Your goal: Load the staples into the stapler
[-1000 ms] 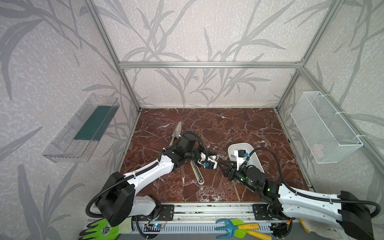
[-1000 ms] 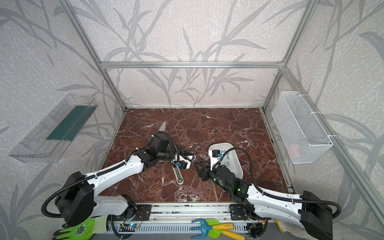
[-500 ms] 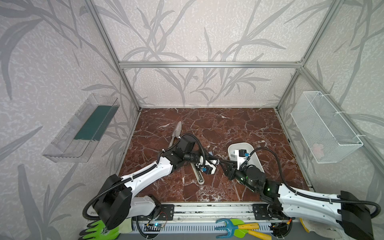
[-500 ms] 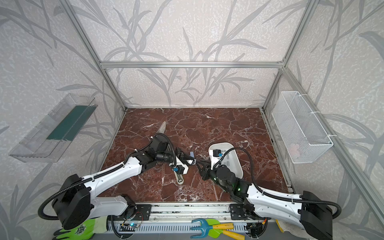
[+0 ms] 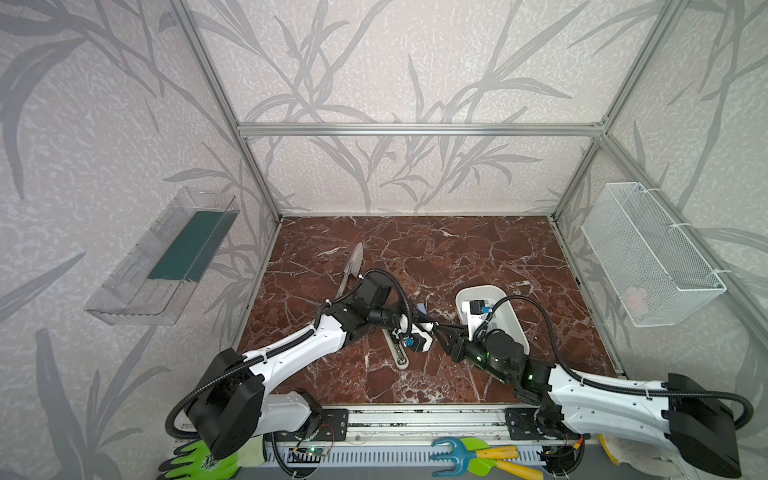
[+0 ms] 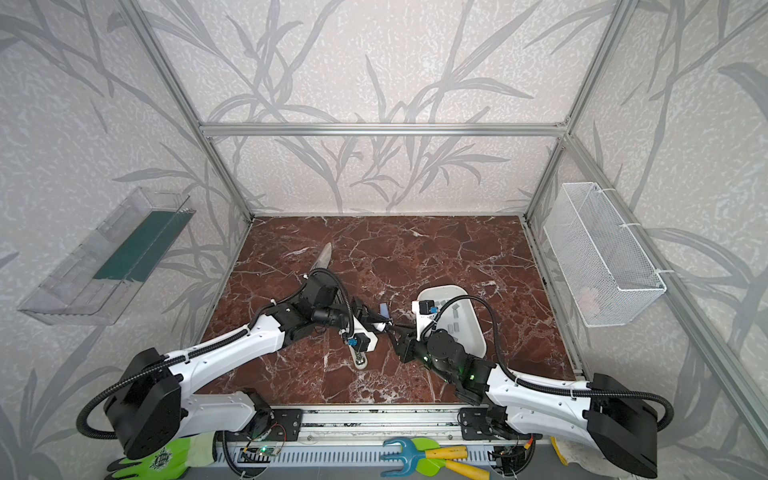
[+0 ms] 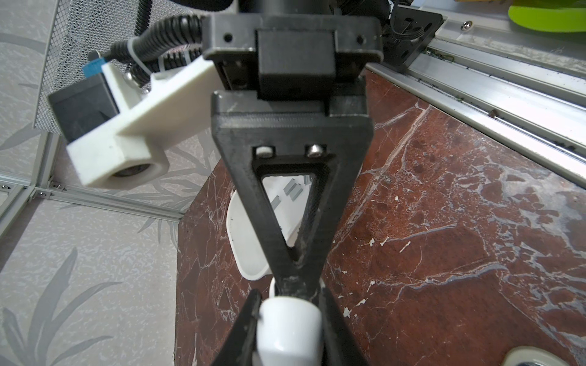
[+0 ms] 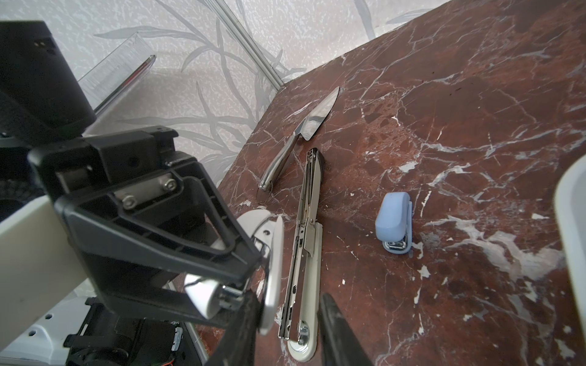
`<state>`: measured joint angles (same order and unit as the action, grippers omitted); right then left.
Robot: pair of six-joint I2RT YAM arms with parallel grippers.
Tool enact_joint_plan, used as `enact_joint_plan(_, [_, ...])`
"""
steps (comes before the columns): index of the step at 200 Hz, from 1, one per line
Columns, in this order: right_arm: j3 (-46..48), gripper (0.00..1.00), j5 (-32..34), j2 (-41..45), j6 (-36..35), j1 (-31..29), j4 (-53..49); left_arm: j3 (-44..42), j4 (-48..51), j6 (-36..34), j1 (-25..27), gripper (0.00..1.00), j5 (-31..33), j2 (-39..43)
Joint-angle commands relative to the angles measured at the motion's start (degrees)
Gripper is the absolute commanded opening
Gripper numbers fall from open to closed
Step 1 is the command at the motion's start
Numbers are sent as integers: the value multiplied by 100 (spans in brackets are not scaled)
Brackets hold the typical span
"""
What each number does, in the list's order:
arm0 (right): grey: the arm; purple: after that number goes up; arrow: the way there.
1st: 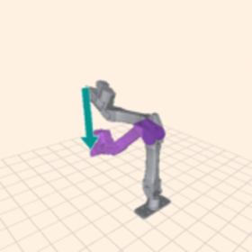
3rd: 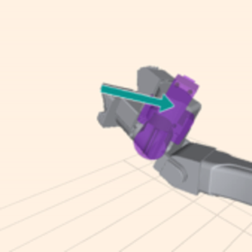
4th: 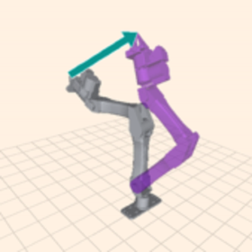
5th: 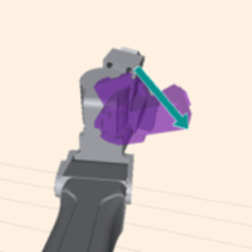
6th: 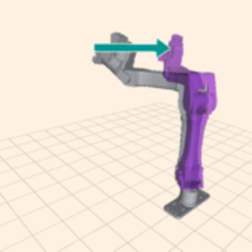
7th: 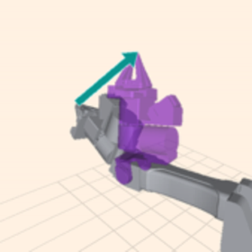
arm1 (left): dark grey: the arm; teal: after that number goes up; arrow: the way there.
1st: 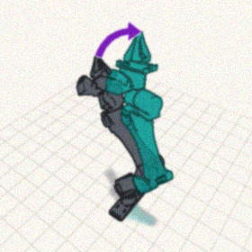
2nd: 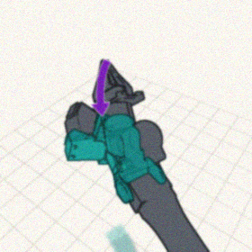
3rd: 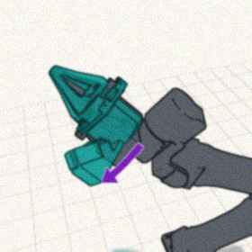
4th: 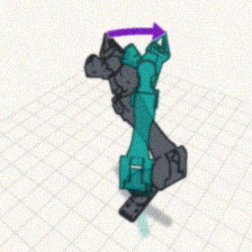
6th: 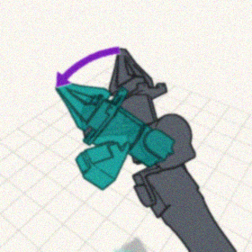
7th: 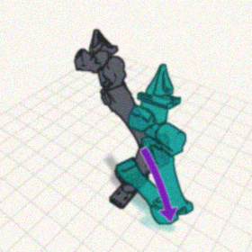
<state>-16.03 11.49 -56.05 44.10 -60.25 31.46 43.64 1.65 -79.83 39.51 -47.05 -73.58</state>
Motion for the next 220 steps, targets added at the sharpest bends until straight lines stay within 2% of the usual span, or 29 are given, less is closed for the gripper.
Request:
enact_joint_plan(1, [-180, 33, 19, -94, 63, 24, 29, -45, -153, -91, 51, 9, -249, 69])
enact_joint_plan(85, [77, 29, -98, -169, 313, 103, 576, -36, -244, 90, 211, 7, -602, -7])
enact_joint_plan(131, [135, 16, -219, -327, 473, 115, 883, -80, -481, 311, 395, 5, -700, -120])
enact_joint_plan(159, [159, 0, -54, -354, 535, 112, 762, -73, -547, 458, 393, 0, -494, -30])
enact_joint_plan(179, [186, 0, 89, -354, 577, 113, 644, -82, -493, 484, 365, 0, -314, 100])
enact_joint_plan(183, [188, 0, 113, -354, 589, 287, 612, -78, -490, 507, 359, 0, -279, 134])
enact_joint_plan(199, [222, 0, 183, -362, 680, 374, 524, -75, -492, 672, 306, 0, -156, 227])
enact_joint_plan(220, [276, 0, 196, -380, 788, 493, 488, -115, -775, 945, 134, 0, -234, 369])
